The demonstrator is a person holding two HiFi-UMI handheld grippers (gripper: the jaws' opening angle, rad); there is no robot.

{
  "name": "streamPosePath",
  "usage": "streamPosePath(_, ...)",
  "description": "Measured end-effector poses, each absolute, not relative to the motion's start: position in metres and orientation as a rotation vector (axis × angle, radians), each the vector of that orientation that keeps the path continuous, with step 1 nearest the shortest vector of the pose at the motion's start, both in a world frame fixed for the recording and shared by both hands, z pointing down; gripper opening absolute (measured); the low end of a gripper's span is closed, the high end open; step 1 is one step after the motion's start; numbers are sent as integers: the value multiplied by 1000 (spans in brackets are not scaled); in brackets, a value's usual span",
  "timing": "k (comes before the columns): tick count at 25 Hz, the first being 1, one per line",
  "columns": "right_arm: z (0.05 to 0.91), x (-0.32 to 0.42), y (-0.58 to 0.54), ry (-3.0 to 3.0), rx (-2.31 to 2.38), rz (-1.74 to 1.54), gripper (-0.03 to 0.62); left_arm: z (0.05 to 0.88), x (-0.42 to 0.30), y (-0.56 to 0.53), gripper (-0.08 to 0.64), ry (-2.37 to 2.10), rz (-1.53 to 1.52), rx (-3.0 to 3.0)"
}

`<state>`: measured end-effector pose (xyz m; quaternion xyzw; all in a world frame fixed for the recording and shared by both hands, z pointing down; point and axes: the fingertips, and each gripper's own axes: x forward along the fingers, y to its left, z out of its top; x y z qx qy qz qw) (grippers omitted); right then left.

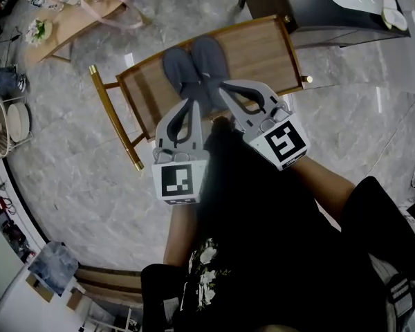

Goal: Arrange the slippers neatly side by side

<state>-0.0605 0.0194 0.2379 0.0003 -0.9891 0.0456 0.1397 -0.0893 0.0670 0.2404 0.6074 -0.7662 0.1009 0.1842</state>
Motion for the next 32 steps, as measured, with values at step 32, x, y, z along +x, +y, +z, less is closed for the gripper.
streamPosePath(32,94,11,-13,-3140,237,-116,-2,82,-82,103,3,-2743,235,1609)
